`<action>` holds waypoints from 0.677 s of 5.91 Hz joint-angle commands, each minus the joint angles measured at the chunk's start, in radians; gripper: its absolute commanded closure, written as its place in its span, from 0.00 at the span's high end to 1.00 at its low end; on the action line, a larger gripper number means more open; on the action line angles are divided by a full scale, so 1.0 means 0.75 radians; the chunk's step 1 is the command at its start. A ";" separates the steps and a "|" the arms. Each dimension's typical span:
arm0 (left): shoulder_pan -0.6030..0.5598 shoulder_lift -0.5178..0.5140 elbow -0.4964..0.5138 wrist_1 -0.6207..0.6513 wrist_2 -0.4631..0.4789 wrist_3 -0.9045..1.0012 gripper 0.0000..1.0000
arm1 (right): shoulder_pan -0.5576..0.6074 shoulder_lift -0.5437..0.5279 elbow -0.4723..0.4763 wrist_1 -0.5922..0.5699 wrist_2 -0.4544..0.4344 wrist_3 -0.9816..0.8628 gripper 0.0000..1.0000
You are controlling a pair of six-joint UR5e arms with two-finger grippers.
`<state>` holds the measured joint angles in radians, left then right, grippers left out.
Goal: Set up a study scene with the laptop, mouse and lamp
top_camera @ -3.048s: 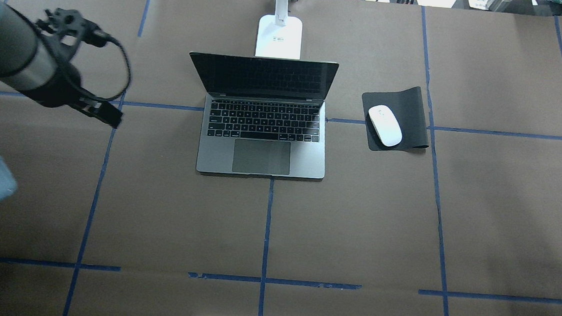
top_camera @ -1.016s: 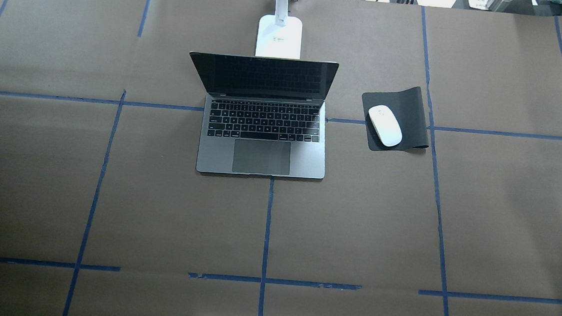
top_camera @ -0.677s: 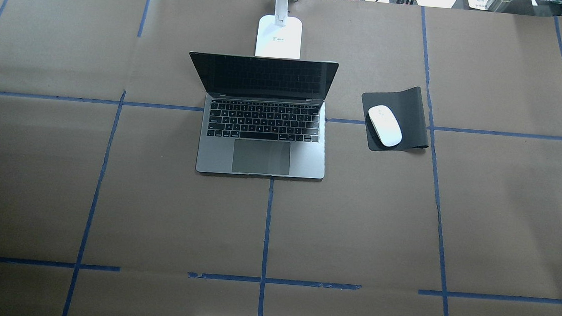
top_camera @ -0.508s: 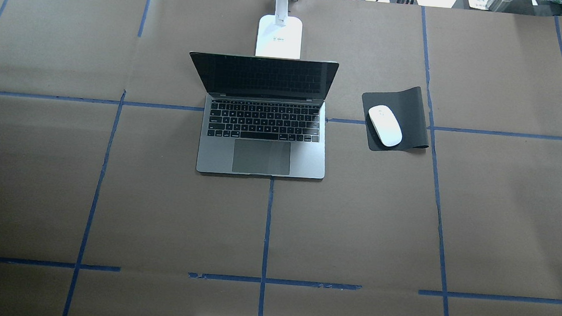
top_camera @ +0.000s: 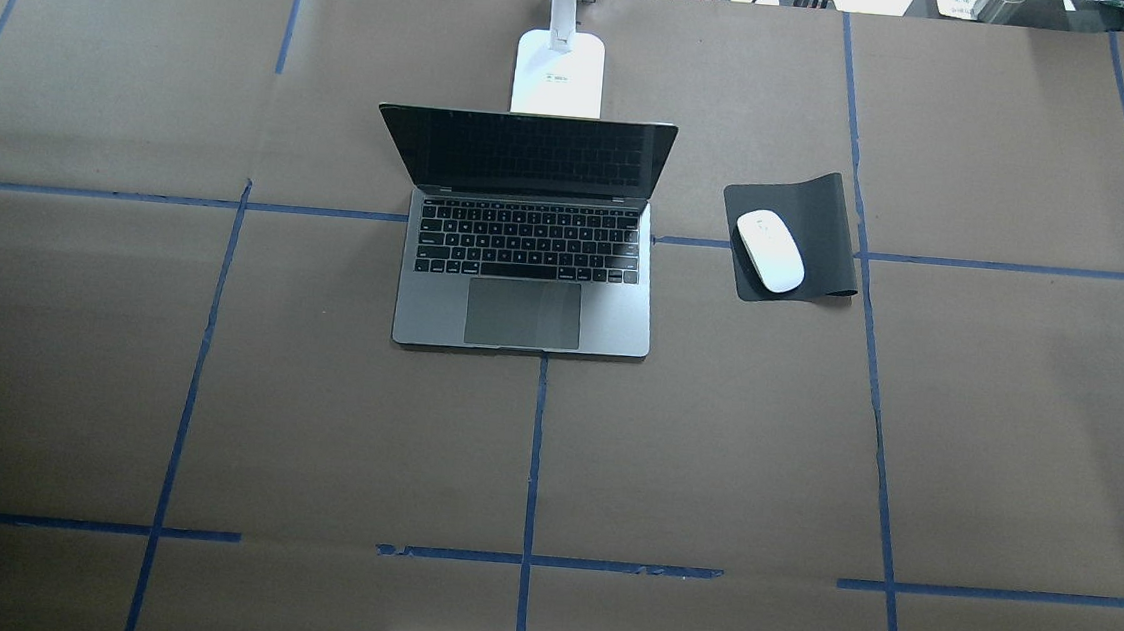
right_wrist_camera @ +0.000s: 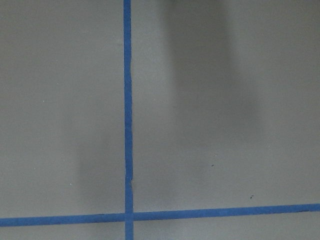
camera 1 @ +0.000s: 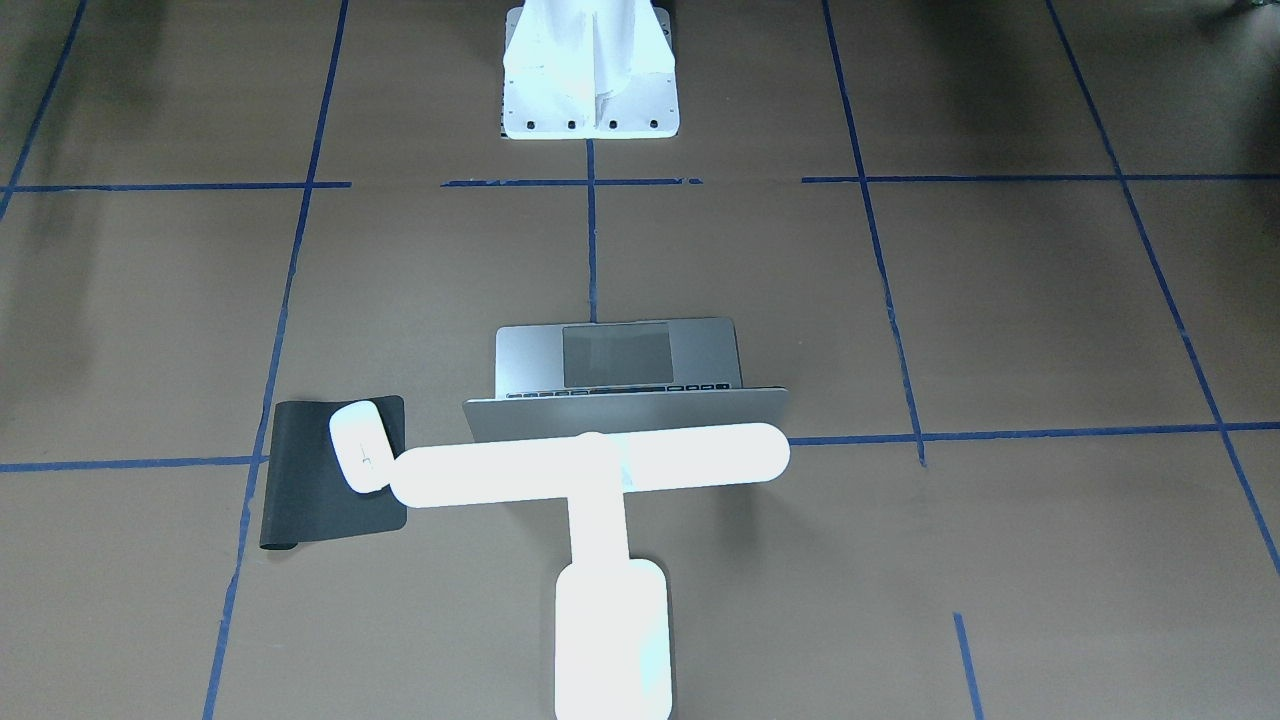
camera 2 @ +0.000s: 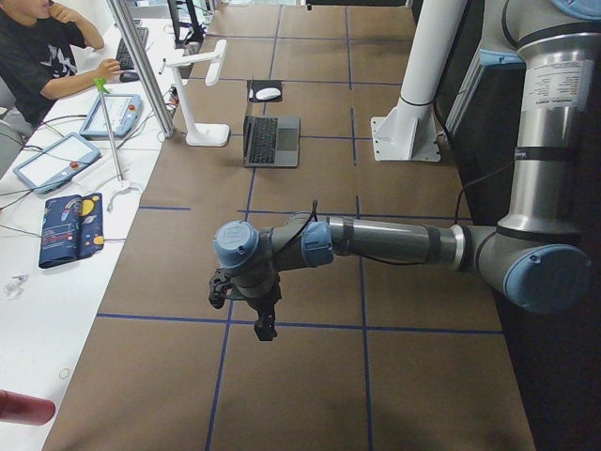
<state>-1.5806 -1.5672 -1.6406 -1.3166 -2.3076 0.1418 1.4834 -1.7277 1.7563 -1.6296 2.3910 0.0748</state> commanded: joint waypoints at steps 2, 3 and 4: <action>-0.005 0.042 -0.003 -0.038 -0.005 -0.009 1.00 | 0.002 0.003 -0.012 0.003 -0.006 0.003 1.00; -0.005 0.048 -0.017 -0.103 -0.003 -0.013 1.00 | 0.002 0.005 -0.004 0.011 -0.004 0.001 1.00; 0.003 0.042 -0.017 -0.150 -0.003 -0.015 1.00 | 0.002 -0.001 0.006 0.053 -0.010 0.013 1.00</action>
<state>-1.5827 -1.5340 -1.6521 -1.3941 -2.3103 0.1323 1.4849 -1.7262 1.7546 -1.6123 2.3866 0.0784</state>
